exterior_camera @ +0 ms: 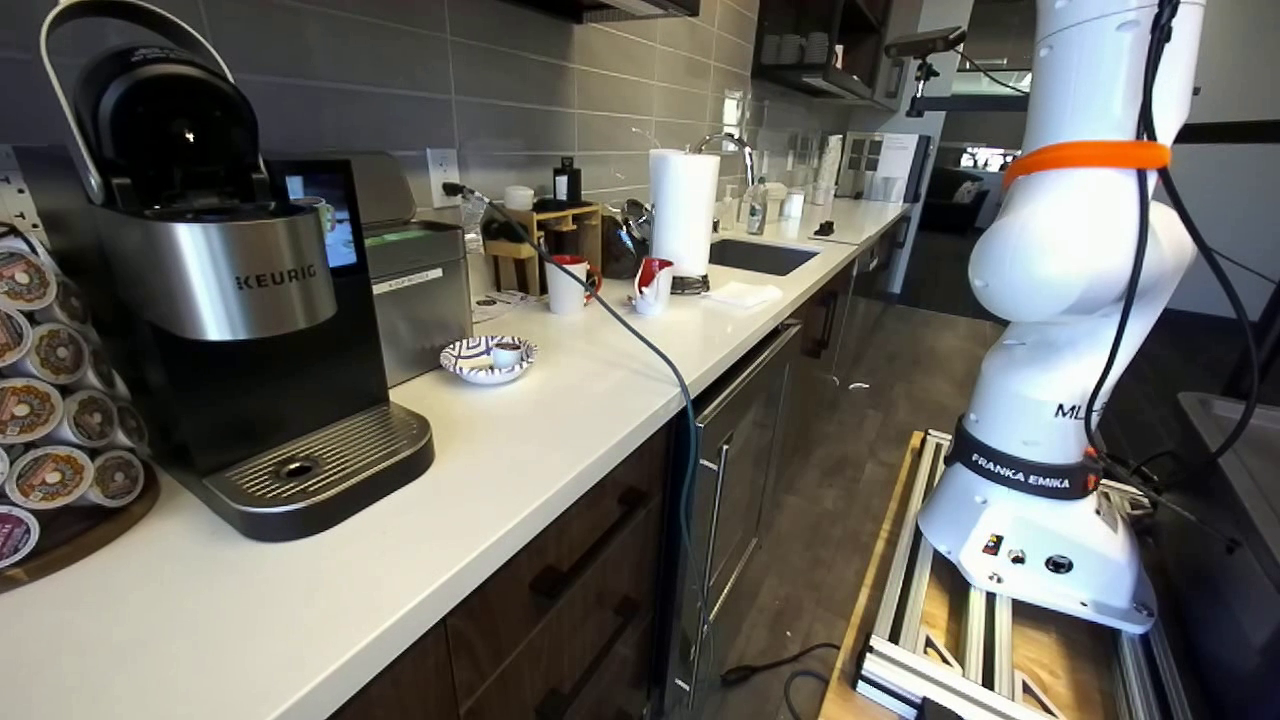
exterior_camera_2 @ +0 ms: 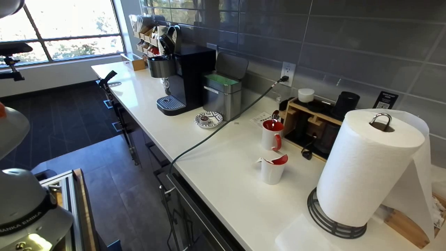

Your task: Put the item in the plate into the cabinet

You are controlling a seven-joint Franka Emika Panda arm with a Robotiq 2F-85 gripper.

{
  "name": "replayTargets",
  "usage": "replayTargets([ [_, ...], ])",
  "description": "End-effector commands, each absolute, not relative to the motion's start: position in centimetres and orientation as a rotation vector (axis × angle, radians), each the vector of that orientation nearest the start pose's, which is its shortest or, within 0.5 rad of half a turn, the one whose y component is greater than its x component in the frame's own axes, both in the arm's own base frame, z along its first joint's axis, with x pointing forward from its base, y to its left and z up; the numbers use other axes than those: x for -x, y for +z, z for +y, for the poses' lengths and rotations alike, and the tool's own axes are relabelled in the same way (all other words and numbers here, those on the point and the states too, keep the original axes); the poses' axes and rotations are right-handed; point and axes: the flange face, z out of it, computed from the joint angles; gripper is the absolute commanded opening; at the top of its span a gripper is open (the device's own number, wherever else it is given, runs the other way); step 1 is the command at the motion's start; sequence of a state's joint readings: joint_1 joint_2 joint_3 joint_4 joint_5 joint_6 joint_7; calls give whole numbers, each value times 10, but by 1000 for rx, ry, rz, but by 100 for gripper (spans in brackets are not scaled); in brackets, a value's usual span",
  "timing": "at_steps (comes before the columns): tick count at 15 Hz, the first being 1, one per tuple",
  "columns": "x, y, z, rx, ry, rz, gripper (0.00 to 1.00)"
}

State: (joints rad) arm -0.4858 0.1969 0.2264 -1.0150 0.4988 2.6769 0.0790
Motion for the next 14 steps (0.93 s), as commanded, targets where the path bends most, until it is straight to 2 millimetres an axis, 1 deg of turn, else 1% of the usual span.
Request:
replayTargets([
  [1, -527, 926, -191, 1982, -1930, 536, 100],
  [4, -503, 922, -204, 2055, -2010, 458, 100],
  [6, -482, 920, -215, 2055, -2054, 402, 100],
  [9, -444, 924, -226, 1971, -2129, 352, 100],
  [10, -432, 930, -227, 1917, -2167, 333, 100],
  [12, -401, 939, -234, 1805, -2237, 330, 100],
  [13, -381, 931, -243, 1756, -2274, 405, 100],
  [14, -413, 945, -240, 1801, -2244, 354, 100],
])
